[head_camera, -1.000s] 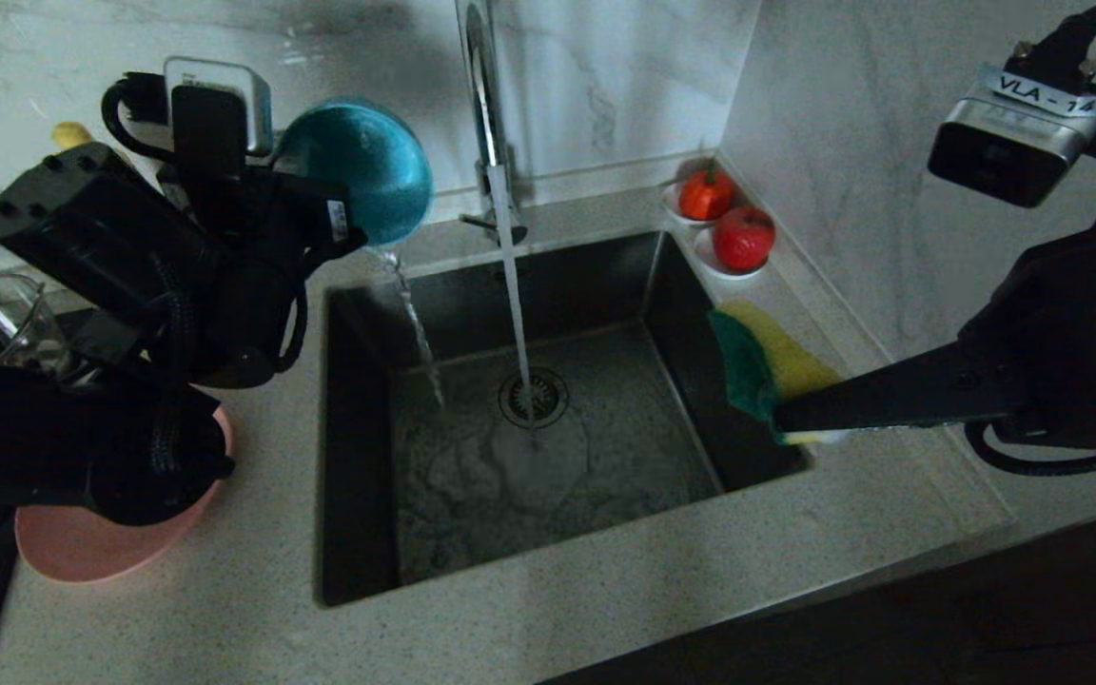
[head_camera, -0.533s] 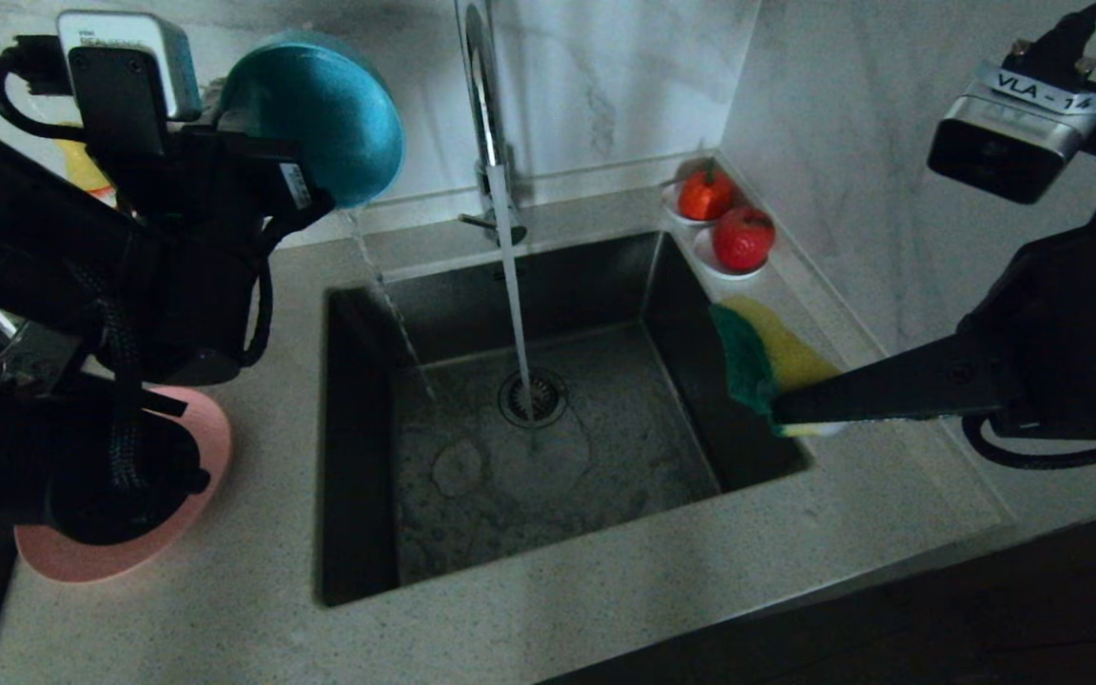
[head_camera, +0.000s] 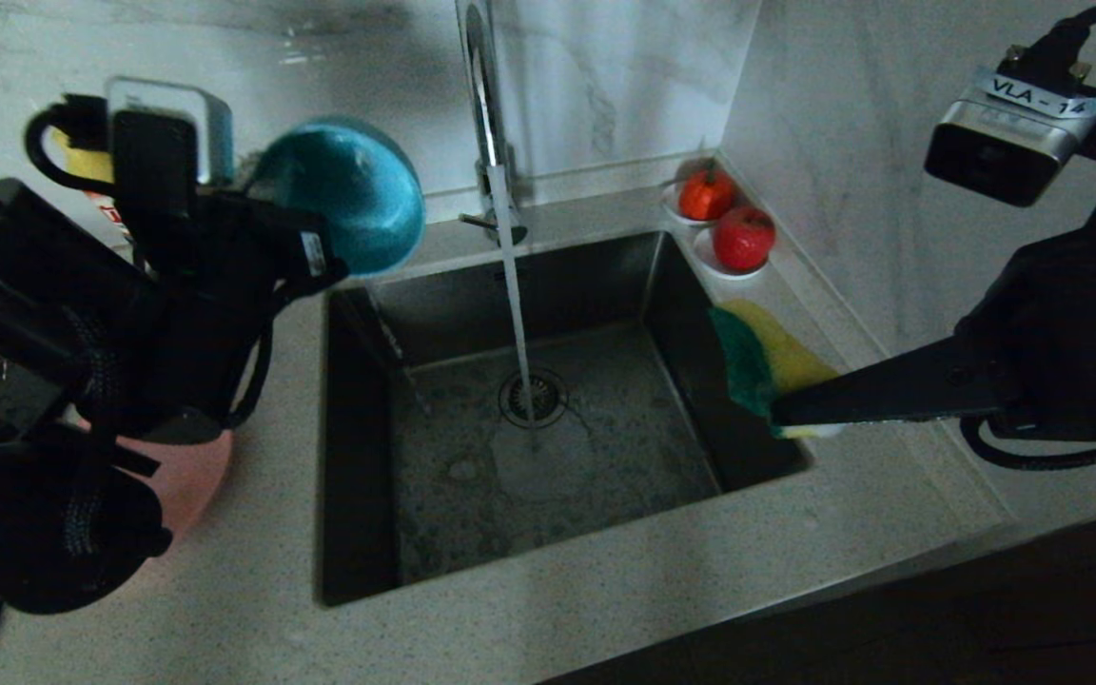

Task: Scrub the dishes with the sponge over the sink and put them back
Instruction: Rinse the bowl, then place the bowl on the table

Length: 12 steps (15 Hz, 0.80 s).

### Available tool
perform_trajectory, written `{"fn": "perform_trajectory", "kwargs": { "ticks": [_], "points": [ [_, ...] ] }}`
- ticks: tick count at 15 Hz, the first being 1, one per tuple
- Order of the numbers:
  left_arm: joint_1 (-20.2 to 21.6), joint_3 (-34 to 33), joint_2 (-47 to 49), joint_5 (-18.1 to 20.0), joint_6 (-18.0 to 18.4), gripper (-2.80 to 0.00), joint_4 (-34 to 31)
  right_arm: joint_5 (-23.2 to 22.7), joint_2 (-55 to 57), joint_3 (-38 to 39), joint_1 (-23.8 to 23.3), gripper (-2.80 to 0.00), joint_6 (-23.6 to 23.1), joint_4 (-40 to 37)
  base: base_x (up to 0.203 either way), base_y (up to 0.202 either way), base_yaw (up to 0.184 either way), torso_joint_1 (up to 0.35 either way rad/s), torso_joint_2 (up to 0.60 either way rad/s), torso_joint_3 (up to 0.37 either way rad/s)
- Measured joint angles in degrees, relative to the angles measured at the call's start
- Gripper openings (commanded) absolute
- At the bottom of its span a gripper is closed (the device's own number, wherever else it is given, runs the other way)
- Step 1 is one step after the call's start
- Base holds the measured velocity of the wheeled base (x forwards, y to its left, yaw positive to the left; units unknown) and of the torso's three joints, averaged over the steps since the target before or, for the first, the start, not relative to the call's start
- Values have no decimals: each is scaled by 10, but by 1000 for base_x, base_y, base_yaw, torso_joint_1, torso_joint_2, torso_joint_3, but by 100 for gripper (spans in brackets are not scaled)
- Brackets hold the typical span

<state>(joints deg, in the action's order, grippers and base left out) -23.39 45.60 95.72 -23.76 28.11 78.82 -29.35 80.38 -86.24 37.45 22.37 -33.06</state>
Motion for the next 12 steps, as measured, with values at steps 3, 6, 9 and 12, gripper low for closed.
{"fn": "perform_trajectory", "kwargs": {
  "ticks": [3,6,9,12],
  "points": [
    [0,-20,-20,2,-1,-280,-157,0,-8,4,0,-280,1,-1,0,0,0,0,0,0],
    [0,11,-47,9,-7,-280,-380,0,-12,6,0,-280,1,0,0,0,0,0,0,0],
    [0,83,-53,50,-68,-280,-611,0,-13,10,0,-280,1,0,0,0,0,0,0,0],
    [0,164,-8,111,-208,-280,-782,0,-18,12,0,-280,-1,-1,0,0,0,0,0,0]
  ]
}}
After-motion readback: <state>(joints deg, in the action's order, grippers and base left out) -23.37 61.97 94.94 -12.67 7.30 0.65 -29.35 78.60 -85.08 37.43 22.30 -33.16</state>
